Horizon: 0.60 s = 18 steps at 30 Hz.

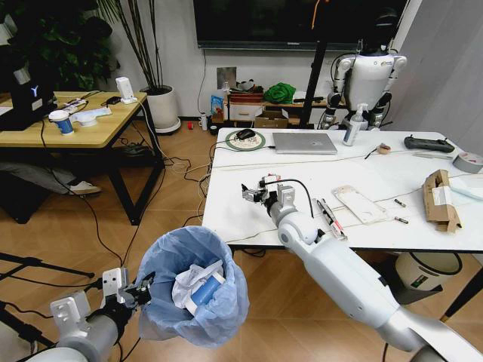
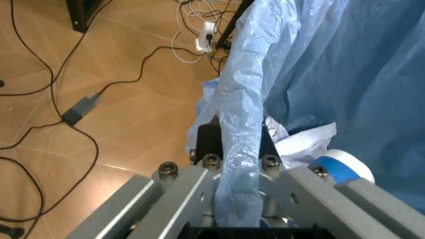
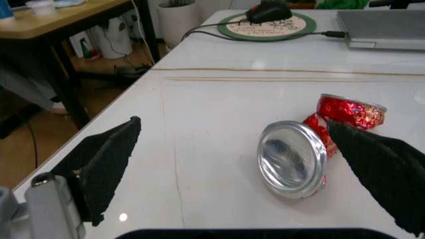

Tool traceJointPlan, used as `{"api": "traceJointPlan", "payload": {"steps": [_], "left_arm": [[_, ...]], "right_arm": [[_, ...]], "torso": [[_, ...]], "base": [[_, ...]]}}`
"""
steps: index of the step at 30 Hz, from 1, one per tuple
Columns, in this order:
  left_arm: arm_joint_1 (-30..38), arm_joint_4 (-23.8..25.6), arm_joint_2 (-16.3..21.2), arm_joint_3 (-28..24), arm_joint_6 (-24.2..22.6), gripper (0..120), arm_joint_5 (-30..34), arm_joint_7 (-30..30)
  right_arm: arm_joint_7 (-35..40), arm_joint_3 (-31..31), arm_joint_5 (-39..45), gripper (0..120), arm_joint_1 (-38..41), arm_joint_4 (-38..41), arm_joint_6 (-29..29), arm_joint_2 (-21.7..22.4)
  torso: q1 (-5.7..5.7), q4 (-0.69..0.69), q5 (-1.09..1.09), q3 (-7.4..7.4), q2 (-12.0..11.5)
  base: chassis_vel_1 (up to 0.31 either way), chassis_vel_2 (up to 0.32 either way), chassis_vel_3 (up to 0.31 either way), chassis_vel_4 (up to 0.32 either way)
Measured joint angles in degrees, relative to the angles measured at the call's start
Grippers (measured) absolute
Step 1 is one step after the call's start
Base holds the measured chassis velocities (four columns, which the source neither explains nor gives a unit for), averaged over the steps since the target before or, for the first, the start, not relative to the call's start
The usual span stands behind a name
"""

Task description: Pick up the trash bin and place the trash from the table into it.

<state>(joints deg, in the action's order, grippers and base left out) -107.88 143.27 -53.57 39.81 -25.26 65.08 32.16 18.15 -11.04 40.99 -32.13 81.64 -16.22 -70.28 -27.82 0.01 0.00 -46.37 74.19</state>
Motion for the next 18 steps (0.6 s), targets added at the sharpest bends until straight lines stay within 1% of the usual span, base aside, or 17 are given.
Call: {"api": "traceJointPlan", "payload": {"steps": [8,15,17,18], "left_arm": [[-0.1,0.0,0.1,0.0,0.0,0,0.0,0.0],[0.4,-0.1,0.5,-0.3,0.0,0,0.1,0.0],[0.6,-0.1,0.5,-0.4,0.1,0,0.2,0.0],[0.6,-0.1,0.6,-0.4,0.1,0,0.2,0.0]], "right_arm": [[0.0,1.2,-0.6,100,0.8,-2.8,-0.1,-0.1],[-1.4,2.5,-0.6,99,1.3,-4.9,0.1,-0.1],[-2.2,2.6,-0.6,95,1.3,-5.7,0.6,-0.1],[-2.6,2.6,-0.6,91,1.3,-6.0,0.8,-0.1]], "torso": [[0.00,0.00,0.00,0.00,0.0],[0.00,-0.01,0.00,0.00,0.0],[0.00,-0.01,0.00,0.00,0.0],[0.00,-0.01,0.00,0.00,0.0]], "base": [[0.000,0.000,0.000,0.000],[0.000,0.000,0.000,0.000],[0.000,0.000,0.000,0.000],[0.000,0.000,0.000,0.000]]}}
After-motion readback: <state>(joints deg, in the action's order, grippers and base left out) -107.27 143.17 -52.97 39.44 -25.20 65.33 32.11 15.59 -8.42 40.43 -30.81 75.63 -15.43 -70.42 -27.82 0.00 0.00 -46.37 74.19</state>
